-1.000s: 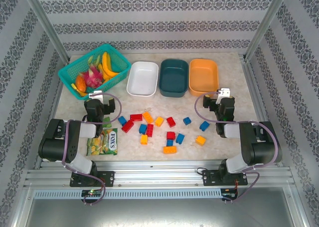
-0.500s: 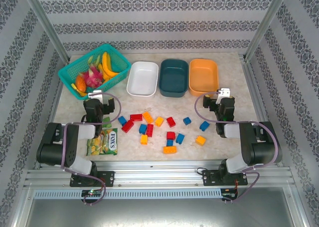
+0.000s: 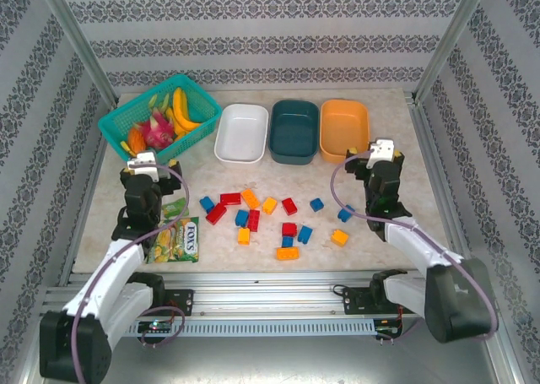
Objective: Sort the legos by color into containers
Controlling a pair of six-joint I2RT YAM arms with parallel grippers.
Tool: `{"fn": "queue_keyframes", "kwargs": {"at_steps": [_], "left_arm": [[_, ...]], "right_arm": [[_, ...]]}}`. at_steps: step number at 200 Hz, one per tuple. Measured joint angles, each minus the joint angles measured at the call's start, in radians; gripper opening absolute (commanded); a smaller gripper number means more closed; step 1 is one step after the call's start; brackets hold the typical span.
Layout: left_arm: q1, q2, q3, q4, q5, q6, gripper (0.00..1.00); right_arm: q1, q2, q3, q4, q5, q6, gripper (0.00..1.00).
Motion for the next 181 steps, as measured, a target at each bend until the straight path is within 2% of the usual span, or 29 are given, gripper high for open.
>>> {"fn": "queue_keyframes", "kwargs": {"at_steps": [16,30,42,53,68,83,105,120,143,181], "left_arm": [[-0.045,-0.06,0.041,-0.082,-0.008,-0.001,1.0],[-0.086,-0.092,0.101,-0.139,-0.025,-0.042,1.0],[-0.099,-0.102,0.204,-0.286,-0.051,-0.185,1.0],[-0.1,-0.101,0.295,-0.384,-0.068,-0.296,1.0],[-0.1,-0.081,0.382,-0.46,-0.03,-0.392,1.0],[-0.1,-0.007,0.469,-0.535,0.057,-0.455,1.0],[-0.132,0.162,0.566,-0.612,0.197,-0.505,1.0],[-0.23,0.253,0.575,-0.648,0.242,-0.507,1.0],[-0.372,0.307,0.575,-0.679,0.317,-0.506,1.0],[-0.478,0.388,0.577,-0.633,0.412,-0.496,1.0]], "right_arm": [[0.068,-0.053,0.171,-0.18,0.055,0.006,0.98],[0.101,-0.061,0.408,-0.411,0.053,0.104,0.98],[0.088,-0.063,0.571,-0.565,0.046,0.245,0.98],[0.041,-0.08,0.636,-0.644,-0.018,0.34,0.98],[-0.003,-0.094,0.664,-0.792,-0.058,0.444,0.9],[0.006,-0.056,0.692,-0.972,-0.071,0.524,0.8],[0.034,0.029,0.703,-1.186,-0.111,0.599,0.79],[0.035,0.073,0.693,-1.301,-0.153,0.646,0.79],[0.034,0.113,0.651,-1.389,-0.218,0.704,0.8],[-0.006,0.221,0.556,-1.392,-0.359,0.756,0.77]]}}
